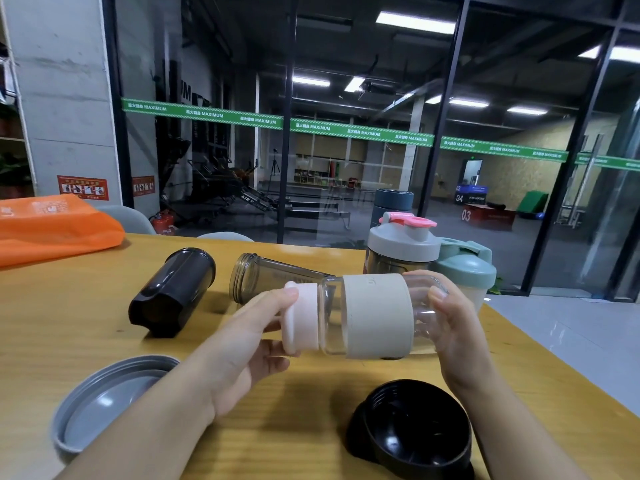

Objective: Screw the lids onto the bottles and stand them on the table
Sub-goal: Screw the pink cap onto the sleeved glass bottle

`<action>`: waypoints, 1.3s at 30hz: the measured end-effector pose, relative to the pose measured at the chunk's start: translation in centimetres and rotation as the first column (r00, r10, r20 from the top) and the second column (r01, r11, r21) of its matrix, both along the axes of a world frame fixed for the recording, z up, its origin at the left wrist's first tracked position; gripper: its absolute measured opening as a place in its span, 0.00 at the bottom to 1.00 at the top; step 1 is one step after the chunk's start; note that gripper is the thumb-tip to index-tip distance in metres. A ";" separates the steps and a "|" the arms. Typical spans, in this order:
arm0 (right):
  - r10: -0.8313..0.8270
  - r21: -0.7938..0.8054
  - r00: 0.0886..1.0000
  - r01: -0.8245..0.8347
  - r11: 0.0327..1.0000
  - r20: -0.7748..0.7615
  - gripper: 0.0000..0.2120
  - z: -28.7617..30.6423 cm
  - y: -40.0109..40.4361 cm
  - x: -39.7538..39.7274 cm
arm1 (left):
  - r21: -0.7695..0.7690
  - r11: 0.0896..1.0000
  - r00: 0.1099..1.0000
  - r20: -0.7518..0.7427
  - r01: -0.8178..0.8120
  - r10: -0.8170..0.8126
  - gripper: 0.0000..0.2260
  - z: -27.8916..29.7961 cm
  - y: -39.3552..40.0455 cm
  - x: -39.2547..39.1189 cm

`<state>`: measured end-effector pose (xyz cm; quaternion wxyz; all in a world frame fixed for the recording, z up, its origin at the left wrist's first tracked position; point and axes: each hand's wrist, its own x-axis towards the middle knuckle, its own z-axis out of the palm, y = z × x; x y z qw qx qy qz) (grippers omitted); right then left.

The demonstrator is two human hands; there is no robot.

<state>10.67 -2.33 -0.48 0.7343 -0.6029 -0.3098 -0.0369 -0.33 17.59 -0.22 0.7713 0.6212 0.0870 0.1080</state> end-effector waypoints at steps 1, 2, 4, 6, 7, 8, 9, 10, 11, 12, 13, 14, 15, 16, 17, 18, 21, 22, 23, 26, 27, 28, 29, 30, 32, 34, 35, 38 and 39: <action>-0.003 0.002 1.000 0.003 1.000 -0.004 0.18 0.0 0.0 0.0 | 0.008 1.000 1.000 0.017 0.008 -0.008 0.16 -0.1 0.1 0.0; -0.011 0.000 1.000 0.011 1.000 -0.005 0.18 0.0 0.0 0.0 | 0.023 1.000 0.999 0.031 0.018 -0.018 0.14 -0.1 0.1 0.1; -0.031 -0.003 1.000 0.031 1.000 -0.006 0.18 0.1 0.0 0.1 | 0.054 0.998 0.998 0.052 0.021 -0.024 0.13 -0.3 0.2 0.1; -0.034 -0.001 0.999 0.034 0.999 -0.016 0.18 0.1 0.1 0.2 | 0.069 0.998 0.997 0.070 0.012 -0.017 0.12 -0.3 0.3 0.1; -0.033 -0.003 0.999 0.033 0.999 -0.024 0.18 0.1 0.1 0.2 | 0.074 0.997 0.997 0.078 0.008 -0.014 0.12 -0.3 0.3 0.0; -0.029 -0.003 0.999 0.029 1.000 -0.035 0.18 0.1 0.1 0.2 | 0.081 0.997 0.996 0.085 0.006 -0.013 0.12 -0.3 0.3 0.0; -0.022 0.000 0.999 0.022 1.000 -0.045 0.17 0.2 0.1 0.1 | 0.091 0.996 0.996 0.092 0.004 -0.013 0.14 -0.3 0.3 0.0; -0.013 0.001 0.998 0.014 1.000 -0.053 0.17 0.2 0.1 0.1 | 0.098 0.995 0.995 0.099 0.002 -0.011 0.16 -0.3 0.3 0.0; -0.006 0.003 0.998 0.007 1.000 -0.059 0.16 0.3 0.2 0.0 | 0.106 0.994 0.995 0.104 0.000 -0.011 0.18 -0.4 0.4 0.1; -0.001 0.006 0.998 0.002 1.000 -0.061 0.16 0.3 0.2 0.0 | 0.111 0.994 0.994 0.108 -0.001 -0.012 0.19 -0.4 0.4 0.1; 0.001 0.012 0.998 0.000 1.000 -0.060 0.16 0.4 0.2 -0.1 | 0.116 0.993 0.993 0.113 0.001 -0.014 0.19 -0.4 0.4 0.2; 0.003 0.018 0.998 -0.002 1.000 -0.056 0.16 0.4 0.1 -0.2 | 0.118 0.993 0.993 0.119 0.006 -0.021 0.20 -0.4 0.4 0.2; 0.007 0.024 0.999 -0.005 1.000 -0.053 0.16 0.4 0.1 -0.2 | 0.120 0.993 0.992 0.123 0.017 -0.031 0.20 -0.5 0.4 0.3; 0.013 0.027 0.999 -0.011 1.000 -0.051 0.16 0.4 0.2 -0.2 | 0.120 0.992 0.991 0.123 0.036 -0.051 0.22 -0.6 0.4 0.3; 0.017 0.028 0.999 -0.016 0.999 -0.050 0.16 0.4 0.2 -0.3 | 0.119 0.991 0.990 0.116 0.066 -0.080 0.26 -0.6 0.4 0.3; 0.018 0.026 0.999 -0.016 1.000 -0.051 0.16 0.3 0.2 -0.2 | 0.123 0.987 0.988 0.103 0.100 -0.113 0.29 -0.7 0.3 0.2; 0.006 -0.002 0.999 -0.006 1.000 -0.046 0.16 0.2 0.3 -0.2 | 0.155 0.976 0.985 0.064 0.151 -0.162 0.31 -0.6 -0.3 0.1; 0.008 -0.009 0.999 -0.009 1.000 -0.046 0.17 0.2 0.3 -0.2 | 0.144 0.981 0.988 0.058 0.132 -0.142 0.29 -0.6 -0.5 0.1; 0.013 -0.015 0.999 -0.014 1.000 -0.049 0.17 0.2 0.4 -0.2 | 0.131 0.986 0.992 0.055 0.107 -0.115 0.28 -0.5 -0.8 0.1; 0.019 -0.023 0.997 -0.020 1.000 -0.069 0.18 0.1 0.3 -0.2 | 0.136 0.991 0.997 0.069 0.017 -0.026 0.31 -0.9 -1.3 0.4; 0.018 -0.029 0.997 -0.020 0.999 -0.074 0.18 0.1 0.3 -0.2 | 0.147 0.989 0.996 0.086 -0.007 -0.005 0.32 -1.0 -1.4 0.5; 0.020 -0.036 0.997 -0.023 0.999 -0.076 0.19 0.1 0.3 -0.2 | 0.157 0.987 0.995 0.101 -0.024 0.008 0.33 -1.1 -1.4 0.5; 0.026 -0.042 0.997 -0.029 0.999 -0.076 0.19 0.1 0.3 -0.2 | 0.167 0.985 0.993 0.117 -0.034 0.015 0.33 -1.2 -1.4 0.6; 0.036 -0.042 0.996 -0.039 0.998 -0.076 0.19 0.2 0.3 -0.2 | 0.176 0.983 0.991 0.133 -0.041 0.018 0.33 -1.2 -1.3 0.6; 0.054 -0.037 0.996 -0.057 0.998 -0.075 0.21 0.2 0.3 -0.1 | 0.197 0.979 0.985 0.171 -0.049 0.015 0.33 -1.2 -1.1 0.6; 0.068 -0.034 0.995 -0.071 0.997 -0.079 0.23 0.3 0.3 -0.1 | 0.206 0.977 0.977 0.215 -0.050 0.004 0.33 -1.2 -1.0 0.7; 0.076 -0.028 0.993 -0.078 0.997 -0.085 0.24 0.3 0.3 -0.1 | 0.207 0.977 0.972 0.233 -0.050 0.001 0.33 -1.2 -1.1 0.6; 0.094 -0.012 0.992 -0.096 0.995 -0.088 0.22 0.4 0.2 -0.2 | 0.202 0.978 0.961 0.276 -0.060 0.002 0.33 -1.1 -1.3 0.6; 0.092 -0.009 0.992 -0.093 0.996 -0.091 0.20 0.4 0.1 -0.1 | 0.204 0.977 0.959 0.285 -0.063 0.002 0.32 -1.0 -1.3 0.7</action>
